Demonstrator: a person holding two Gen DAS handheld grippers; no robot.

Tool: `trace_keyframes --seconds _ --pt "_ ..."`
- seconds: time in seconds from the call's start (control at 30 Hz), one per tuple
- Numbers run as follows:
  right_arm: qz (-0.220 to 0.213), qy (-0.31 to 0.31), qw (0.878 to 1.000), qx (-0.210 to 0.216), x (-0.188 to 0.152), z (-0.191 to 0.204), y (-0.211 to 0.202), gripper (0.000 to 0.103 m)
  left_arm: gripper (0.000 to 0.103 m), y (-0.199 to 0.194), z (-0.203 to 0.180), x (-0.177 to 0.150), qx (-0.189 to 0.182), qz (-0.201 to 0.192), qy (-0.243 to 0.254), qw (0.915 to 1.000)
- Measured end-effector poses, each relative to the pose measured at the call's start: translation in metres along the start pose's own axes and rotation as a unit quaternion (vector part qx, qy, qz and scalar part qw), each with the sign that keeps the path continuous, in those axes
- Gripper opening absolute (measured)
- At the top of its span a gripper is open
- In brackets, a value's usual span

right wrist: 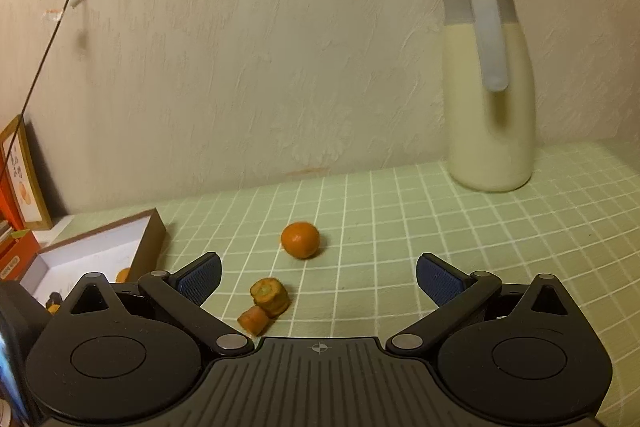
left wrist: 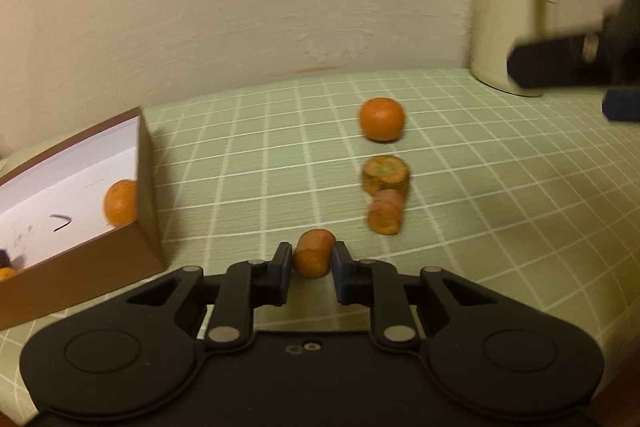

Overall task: Organize fruits
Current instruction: 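Close the left tool on a carrot piece while the right tool approaches the carrot pieces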

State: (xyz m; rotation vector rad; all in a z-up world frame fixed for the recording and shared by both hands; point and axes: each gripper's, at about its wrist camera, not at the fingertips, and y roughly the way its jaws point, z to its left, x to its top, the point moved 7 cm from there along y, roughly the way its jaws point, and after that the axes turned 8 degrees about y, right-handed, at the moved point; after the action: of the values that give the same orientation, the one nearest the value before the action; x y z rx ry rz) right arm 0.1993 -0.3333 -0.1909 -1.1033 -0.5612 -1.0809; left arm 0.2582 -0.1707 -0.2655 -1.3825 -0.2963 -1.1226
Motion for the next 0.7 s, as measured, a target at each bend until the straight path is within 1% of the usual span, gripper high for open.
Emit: trace_keyframes --seconds 0.1,0.13,0.17,0.2,0.23,0.4,0.47,0.5,0.53,0.7 --pt "0.029 0.005 1.000 -0.002 -0.014 0.004 0.019 0.102 0.012 -0.001 0.006 -0.002 0.007 0.001 -0.005 1.0000" --pt "0.039 0.010 0.999 0.003 -0.018 0.007 0.026 0.099 0.012 -0.001 0.008 -0.003 0.009 0.002 -0.006 0.9999" --pt "0.045 0.009 0.999 0.003 -0.022 0.010 0.031 0.093 0.012 -0.001 0.011 -0.004 0.011 0.002 -0.008 0.9999" --pt "0.053 0.003 0.999 0.002 -0.026 0.014 0.037 0.080 0.012 -0.002 0.014 -0.006 0.013 0.003 -0.012 0.9998" --pt "0.061 0.001 0.998 0.003 -0.030 0.018 0.042 0.073 0.012 -0.003 0.016 -0.007 0.014 0.003 -0.014 0.9998" --pt "0.085 -0.007 0.996 0.004 -0.049 0.036 0.062 0.073 0.012 -0.006 0.029 -0.012 0.023 0.007 -0.029 0.9993" --pt "0.091 -0.007 0.996 0.003 -0.054 0.040 0.068 0.067 0.012 -0.007 0.035 -0.014 0.025 0.008 -0.039 0.9989" --pt "0.093 -0.008 0.996 0.002 -0.056 0.042 0.071 0.060 0.012 -0.007 0.038 -0.014 0.026 0.008 -0.044 0.9987" --pt "0.097 -0.008 0.995 0.000 -0.058 0.043 0.074 0.057 0.012 -0.008 0.039 -0.015 0.029 0.009 -0.047 0.9984" --pt "0.103 0.001 0.995 -0.008 -0.059 0.044 0.082 0.057 0.012 -0.012 0.045 -0.017 0.034 0.009 -0.054 0.9979"
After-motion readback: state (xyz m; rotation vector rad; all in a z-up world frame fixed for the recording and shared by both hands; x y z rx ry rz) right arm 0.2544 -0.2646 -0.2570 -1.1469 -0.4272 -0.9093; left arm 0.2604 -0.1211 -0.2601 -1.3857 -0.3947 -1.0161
